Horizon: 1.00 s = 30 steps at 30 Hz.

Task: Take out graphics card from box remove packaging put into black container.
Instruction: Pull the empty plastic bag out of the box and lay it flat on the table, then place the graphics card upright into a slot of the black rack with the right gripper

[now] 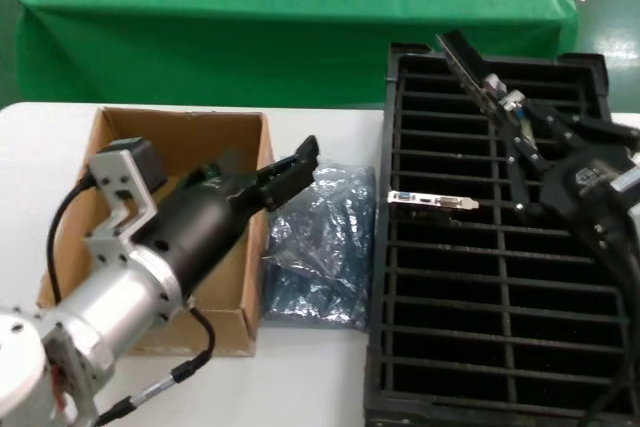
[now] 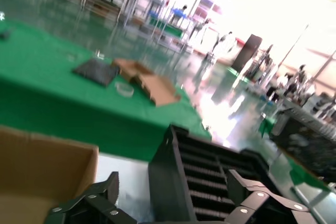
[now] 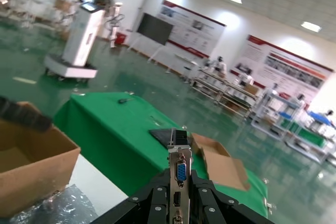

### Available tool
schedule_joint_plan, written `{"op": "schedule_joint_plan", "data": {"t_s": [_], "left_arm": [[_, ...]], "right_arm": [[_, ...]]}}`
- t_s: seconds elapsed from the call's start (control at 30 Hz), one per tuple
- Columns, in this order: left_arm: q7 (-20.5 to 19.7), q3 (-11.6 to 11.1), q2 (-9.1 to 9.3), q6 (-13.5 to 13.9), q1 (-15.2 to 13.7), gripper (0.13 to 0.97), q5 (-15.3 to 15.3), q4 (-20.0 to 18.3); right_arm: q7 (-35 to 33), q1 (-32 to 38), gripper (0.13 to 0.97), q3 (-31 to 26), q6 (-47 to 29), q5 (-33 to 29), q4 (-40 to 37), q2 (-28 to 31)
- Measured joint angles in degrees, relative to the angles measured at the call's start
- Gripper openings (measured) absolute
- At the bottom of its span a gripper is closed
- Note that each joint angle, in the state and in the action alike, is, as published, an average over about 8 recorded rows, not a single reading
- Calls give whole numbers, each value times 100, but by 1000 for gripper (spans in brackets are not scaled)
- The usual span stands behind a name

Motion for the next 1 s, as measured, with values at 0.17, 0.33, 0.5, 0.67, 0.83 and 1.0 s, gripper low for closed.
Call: {"op": "schedule_joint_plan", "data": {"t_s": [0.17, 0.33, 0.5, 0.67, 0.83, 1.0], "left_arm": [[-64, -1029, 115, 207, 1136, 751, 1018, -210], [-327, -2142, 579, 799, 2312, 819, 2141, -110], [-462, -3402, 1186, 1656, 3277, 887, 2900, -17], [-306, -4352, 1696, 2341, 3818, 904, 3166, 14], [-202, -4780, 1946, 2637, 3953, 947, 3230, 68], [-187, -4968, 2025, 2728, 3896, 960, 3228, 116]], "right_arm": [[-263, 1229, 195, -967, 134, 338, 0, 201], [-324, 2363, 195, -1655, 19, 448, 0, 343], [38, 3204, 195, -1950, -612, 478, 0, 626], [740, 3633, 195, -2040, -1533, 463, 0, 1044], [1820, 3782, 195, -2062, -2682, 63, 0, 1596], [3065, 3942, 195, -2067, -3931, -917, 0, 2158]]}}
